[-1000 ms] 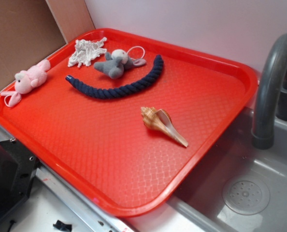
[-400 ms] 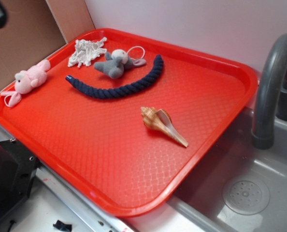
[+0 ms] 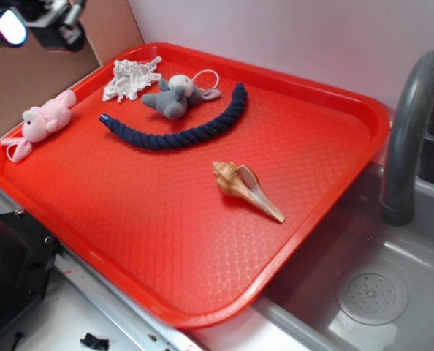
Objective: Grab the white paper.
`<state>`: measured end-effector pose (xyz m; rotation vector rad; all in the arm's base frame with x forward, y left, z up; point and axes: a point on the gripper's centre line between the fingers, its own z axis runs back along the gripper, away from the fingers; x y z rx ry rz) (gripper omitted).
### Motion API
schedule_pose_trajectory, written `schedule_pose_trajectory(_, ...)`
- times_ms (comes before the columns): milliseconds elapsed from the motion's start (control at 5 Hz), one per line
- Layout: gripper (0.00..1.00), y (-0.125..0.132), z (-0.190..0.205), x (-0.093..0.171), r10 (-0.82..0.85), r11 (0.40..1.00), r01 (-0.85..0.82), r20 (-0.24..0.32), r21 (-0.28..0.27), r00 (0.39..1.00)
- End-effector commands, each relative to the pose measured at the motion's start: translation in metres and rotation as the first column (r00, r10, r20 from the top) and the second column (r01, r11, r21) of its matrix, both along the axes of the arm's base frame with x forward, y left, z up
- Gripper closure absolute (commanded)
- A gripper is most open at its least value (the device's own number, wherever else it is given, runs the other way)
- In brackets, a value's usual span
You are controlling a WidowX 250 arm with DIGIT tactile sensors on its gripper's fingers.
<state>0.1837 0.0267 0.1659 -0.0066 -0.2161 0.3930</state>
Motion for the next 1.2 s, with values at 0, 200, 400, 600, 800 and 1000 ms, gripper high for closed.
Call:
schedule_pose_trajectory(0,0.0,0.05,-0.044,0.06,0.102,0.992,-0.095,0.092,-0.082,0.99)
schedule_pose_trajectory(200,0.0,0.07,-0.067,0.081,0.117,0.987,-0.109,0.062,-0.118,0.991)
schedule_pose_trajectory(400,0.0,0.079,-0.097,0.089,0.115,0.989,-0.109,0.053,-0.1,0.992)
schedule_pose_trajectory(600,0.0,0.088,-0.11,0.096,0.111,0.99,-0.109,0.024,-0.085,0.993)
schedule_pose_trajectory(800,0.0,0.094,-0.121,0.105,0.123,0.99,-0.122,0.007,-0.07,0.992)
schedule_pose_trajectory(1000,0.0,0.095,-0.125,0.109,0.139,0.99,-0.139,-0.01,-0.027,0.99)
